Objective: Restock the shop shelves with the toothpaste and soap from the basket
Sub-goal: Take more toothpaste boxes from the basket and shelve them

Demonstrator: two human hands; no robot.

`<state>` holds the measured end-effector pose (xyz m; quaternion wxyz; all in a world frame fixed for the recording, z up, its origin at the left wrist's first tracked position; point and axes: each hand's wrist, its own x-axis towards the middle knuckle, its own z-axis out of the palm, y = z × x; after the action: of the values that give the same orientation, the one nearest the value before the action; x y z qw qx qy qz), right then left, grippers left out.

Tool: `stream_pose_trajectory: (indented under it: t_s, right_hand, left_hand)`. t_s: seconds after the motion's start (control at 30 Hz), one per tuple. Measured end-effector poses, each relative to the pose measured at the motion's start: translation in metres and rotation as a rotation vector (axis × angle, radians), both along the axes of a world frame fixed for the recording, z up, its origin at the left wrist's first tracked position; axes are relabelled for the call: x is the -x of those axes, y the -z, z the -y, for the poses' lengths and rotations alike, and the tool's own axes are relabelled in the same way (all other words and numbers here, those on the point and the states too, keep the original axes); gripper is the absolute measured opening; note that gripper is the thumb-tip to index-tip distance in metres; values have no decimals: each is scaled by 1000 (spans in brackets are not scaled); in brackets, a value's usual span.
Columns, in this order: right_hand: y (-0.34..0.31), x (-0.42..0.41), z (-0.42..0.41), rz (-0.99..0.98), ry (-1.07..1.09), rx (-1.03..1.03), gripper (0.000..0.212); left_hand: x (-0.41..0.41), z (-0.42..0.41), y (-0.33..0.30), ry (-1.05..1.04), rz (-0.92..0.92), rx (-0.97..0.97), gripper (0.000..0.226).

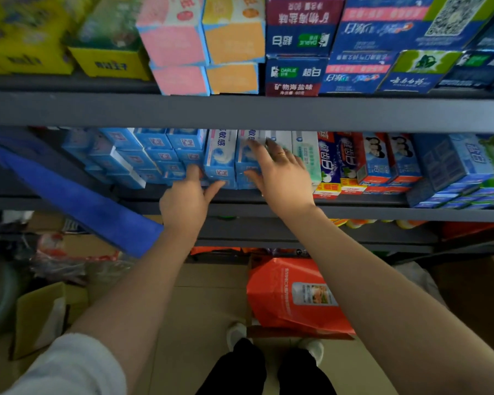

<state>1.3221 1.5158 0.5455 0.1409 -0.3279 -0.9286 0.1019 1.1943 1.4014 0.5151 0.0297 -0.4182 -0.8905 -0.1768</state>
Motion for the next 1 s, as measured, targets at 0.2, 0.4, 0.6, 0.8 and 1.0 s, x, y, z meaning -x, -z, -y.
stream_pose_trajectory:
  t_s: [0.2, 0.4, 0.6, 0.8, 1.0]
  right_hand:
    - [1, 8, 2, 31, 46, -108, 55]
    - [2, 24, 5, -8, -87, -286, 48]
    - [6, 26, 1, -72, -76, -277, 36]
    - [10, 21, 5, -73, -47, -244, 48]
    - [10, -45, 36, -173, 18, -258, 55]
  left_hand:
    - [3, -3, -1, 128, -75, -46, 51]
    - [7, -5, -2, 182, -290, -37, 49]
    - [11, -9, -4, 202, -255, -22, 44]
    - [0, 1, -7, 183, -55, 106, 41]
    - [-46, 22, -10, 448, 57, 248, 24]
